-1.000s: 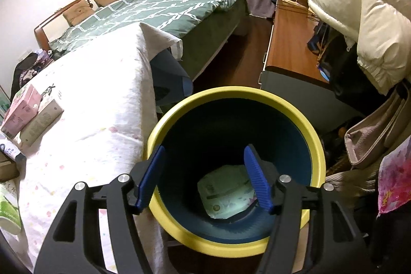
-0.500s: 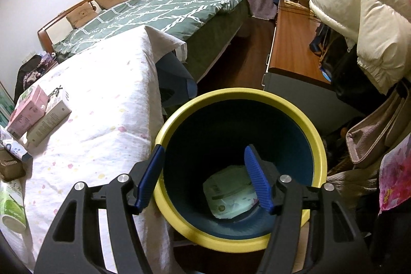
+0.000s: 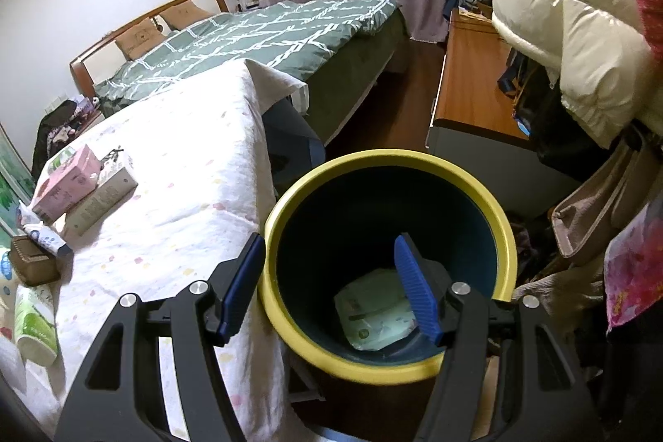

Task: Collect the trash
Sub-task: 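Grasp the white foam net with the left gripper and lift it, then carry the foam net over the bin and open the left gripper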

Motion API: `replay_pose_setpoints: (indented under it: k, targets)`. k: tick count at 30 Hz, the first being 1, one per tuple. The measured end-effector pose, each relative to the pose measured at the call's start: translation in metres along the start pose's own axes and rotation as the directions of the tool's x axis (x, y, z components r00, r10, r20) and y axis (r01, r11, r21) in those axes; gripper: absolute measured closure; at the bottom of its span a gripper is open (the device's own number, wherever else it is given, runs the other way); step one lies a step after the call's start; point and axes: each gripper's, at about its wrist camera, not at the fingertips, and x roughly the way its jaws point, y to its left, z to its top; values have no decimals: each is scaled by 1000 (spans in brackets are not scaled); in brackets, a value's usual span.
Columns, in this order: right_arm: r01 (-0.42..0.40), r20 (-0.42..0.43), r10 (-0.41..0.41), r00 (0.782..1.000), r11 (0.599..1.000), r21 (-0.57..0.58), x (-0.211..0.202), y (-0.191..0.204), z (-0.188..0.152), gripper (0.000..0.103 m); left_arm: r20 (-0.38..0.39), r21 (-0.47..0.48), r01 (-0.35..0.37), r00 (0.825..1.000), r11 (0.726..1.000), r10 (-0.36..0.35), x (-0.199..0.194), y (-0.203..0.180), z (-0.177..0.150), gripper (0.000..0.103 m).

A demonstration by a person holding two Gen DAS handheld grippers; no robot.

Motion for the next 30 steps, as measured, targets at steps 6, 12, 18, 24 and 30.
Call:
replay_pose_setpoints:
  k: [6,12,18,24,30]
  targets:
    - [15,34,-15,999,1000,4,-22,-6,-15,41,90,72,49,994,996,-56,-3,-30,43,86]
    - [60,81,-62,995,998,18,-48,-24,-23,41,148,140,112,980,984,-133,28,-85,89,85]
    - [70,95,-73,993,997,38,-70,-42,-38,38,92,194,185,974,963,-205,98,-158,113,86]
    - [96,87,-103,991,992,81,-78,-64,-56,38,33,216,215,973,952,-228,163,-224,121,85]
    - [102,77,-112,991,988,116,-82,-85,-65,38,-19,249,200,979,948,-202,221,-285,121,81]
